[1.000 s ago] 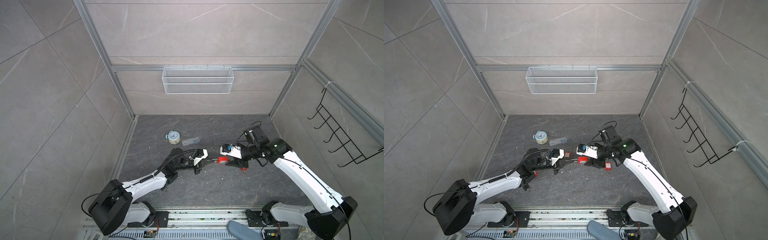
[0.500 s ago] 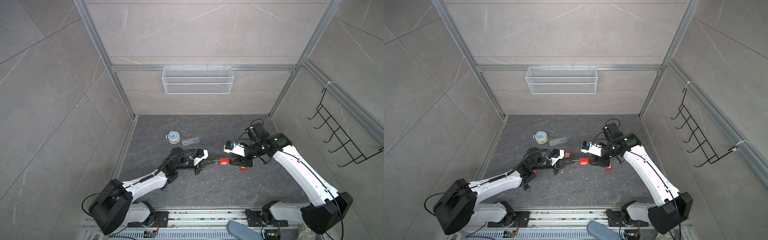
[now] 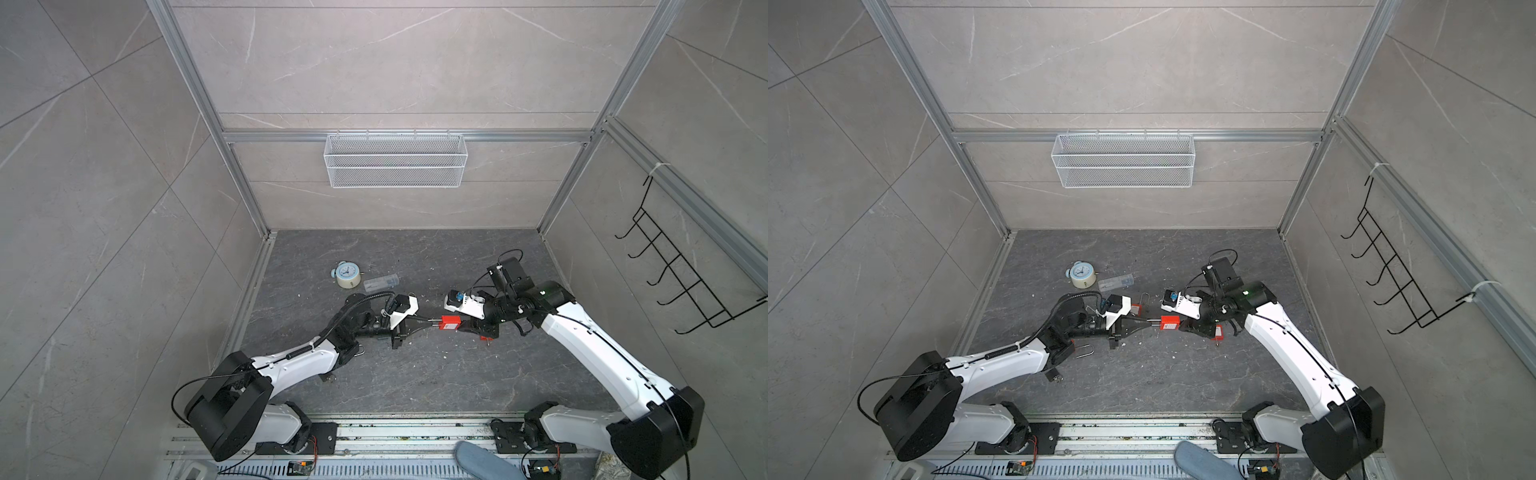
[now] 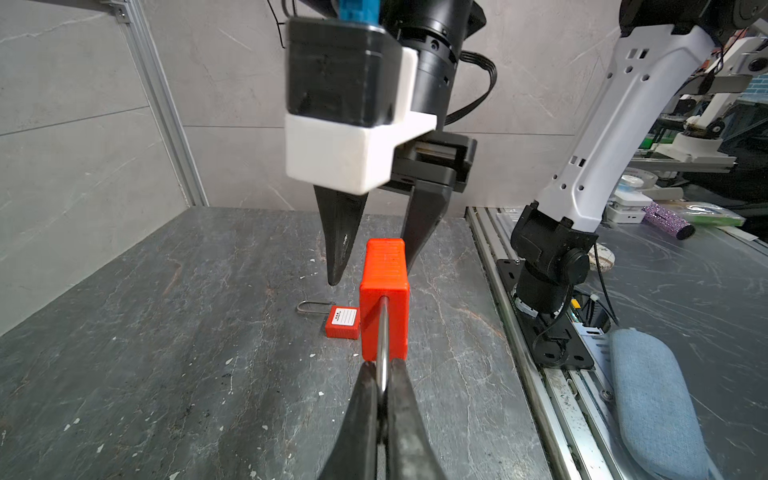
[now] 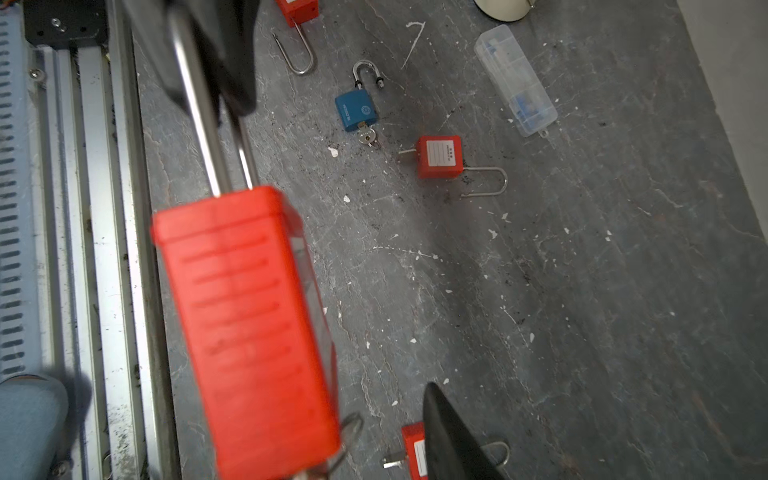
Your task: Lock with the key
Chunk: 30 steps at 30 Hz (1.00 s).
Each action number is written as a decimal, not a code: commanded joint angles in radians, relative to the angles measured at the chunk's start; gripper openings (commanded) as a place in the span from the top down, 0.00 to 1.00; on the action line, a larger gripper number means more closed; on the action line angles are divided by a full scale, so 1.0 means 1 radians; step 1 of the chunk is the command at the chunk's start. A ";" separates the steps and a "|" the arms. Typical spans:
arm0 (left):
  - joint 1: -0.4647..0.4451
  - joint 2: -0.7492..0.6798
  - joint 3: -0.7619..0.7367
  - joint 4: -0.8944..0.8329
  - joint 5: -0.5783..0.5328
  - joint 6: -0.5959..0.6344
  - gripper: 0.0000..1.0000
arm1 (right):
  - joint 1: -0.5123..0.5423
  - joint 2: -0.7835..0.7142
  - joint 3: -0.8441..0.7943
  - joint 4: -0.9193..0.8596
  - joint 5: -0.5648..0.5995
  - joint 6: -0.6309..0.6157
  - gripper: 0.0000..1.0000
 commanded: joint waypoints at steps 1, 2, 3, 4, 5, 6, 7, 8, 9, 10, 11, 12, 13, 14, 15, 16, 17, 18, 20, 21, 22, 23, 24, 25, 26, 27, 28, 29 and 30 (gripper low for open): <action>-0.004 0.006 0.054 0.107 0.028 -0.020 1.00 | 0.013 -0.070 -0.049 0.102 0.041 -0.041 0.53; -0.005 0.007 0.056 0.102 0.027 -0.015 1.00 | 0.013 -0.083 -0.049 0.092 0.047 -0.047 0.53; -0.004 0.006 0.060 0.092 0.026 -0.008 1.00 | 0.014 -0.095 -0.043 0.067 0.050 -0.061 0.52; -0.004 0.004 0.065 0.077 0.026 0.000 1.00 | 0.014 -0.105 -0.033 0.040 0.055 -0.072 0.52; -0.004 0.002 0.069 0.062 0.027 0.008 1.00 | 0.014 -0.112 -0.023 0.011 0.058 -0.079 0.51; -0.004 -0.001 0.075 0.046 0.028 0.016 1.00 | 0.012 -0.119 -0.008 -0.026 0.060 -0.089 0.51; -0.004 -0.002 0.078 0.031 0.029 0.023 1.00 | 0.013 -0.123 0.004 -0.059 0.067 -0.096 0.50; -0.005 -0.004 0.080 0.020 0.029 0.030 1.00 | 0.013 -0.124 0.016 -0.087 0.072 -0.098 0.50; -0.005 -0.004 0.083 0.011 0.031 0.035 1.00 | 0.013 -0.123 0.025 -0.113 0.080 -0.105 0.50; -0.005 -0.005 0.086 -0.003 0.032 0.041 1.00 | 0.014 -0.120 0.033 -0.129 0.092 -0.104 0.50; -0.005 -0.004 0.091 -0.016 0.035 0.044 1.00 | 0.013 -0.116 0.039 -0.140 0.105 -0.103 0.51; -0.006 -0.002 0.094 -0.027 0.039 0.050 1.00 | 0.013 -0.113 0.043 -0.147 0.111 -0.109 0.51; -0.007 0.000 0.097 -0.037 0.044 0.056 1.00 | 0.013 -0.110 0.046 -0.148 0.116 -0.115 0.52; -0.008 0.002 0.100 -0.046 0.047 0.059 1.00 | 0.012 -0.110 0.046 -0.138 0.124 -0.114 0.52; -0.008 0.002 0.103 -0.052 0.051 0.064 1.00 | 0.013 -0.110 0.047 -0.129 0.127 -0.117 0.53; -0.010 0.004 0.106 -0.059 0.054 0.066 1.00 | 0.013 -0.108 0.052 -0.126 0.126 -0.123 0.54; -0.010 0.005 0.109 -0.066 0.054 0.068 1.00 | 0.012 -0.106 0.057 -0.123 0.120 -0.123 0.54; -0.012 0.005 0.112 -0.075 0.055 0.074 1.00 | 0.012 -0.100 0.067 -0.125 0.107 -0.125 0.55; -0.015 0.007 0.117 -0.087 0.057 0.081 1.00 | 0.013 -0.085 0.085 -0.132 0.077 -0.128 0.56; -0.016 0.009 0.122 -0.096 0.060 0.086 1.00 | 0.014 -0.077 0.091 -0.133 0.067 -0.129 0.57; -0.020 0.010 0.126 -0.105 0.061 0.090 1.00 | 0.014 -0.073 0.092 -0.130 0.063 -0.132 0.58; -0.021 0.011 0.131 -0.116 0.063 0.097 1.00 | 0.013 -0.069 0.092 -0.126 0.063 -0.134 0.59; -0.021 0.010 0.134 -0.127 0.062 0.104 1.00 | 0.013 -0.064 0.095 -0.126 0.057 -0.133 0.60; -0.023 0.010 0.136 -0.133 0.062 0.109 1.00 | 0.014 -0.061 0.098 -0.131 0.048 -0.134 0.61; -0.023 0.009 0.136 -0.137 0.061 0.112 1.00 | 0.014 -0.057 0.103 -0.137 0.035 -0.139 0.62; -0.022 0.008 0.137 -0.139 0.061 0.114 1.00 | 0.015 -0.054 0.106 -0.144 0.020 -0.138 0.64; -0.022 0.007 0.139 -0.145 0.061 0.116 1.00 | 0.014 -0.052 0.108 -0.148 0.010 -0.140 0.65; -0.022 0.007 0.141 -0.152 0.063 0.120 1.00 | 0.015 -0.049 0.108 -0.153 0.001 -0.142 0.67; -0.022 0.007 0.144 -0.162 0.063 0.124 1.00 | 0.015 -0.049 0.107 -0.156 -0.005 -0.142 0.70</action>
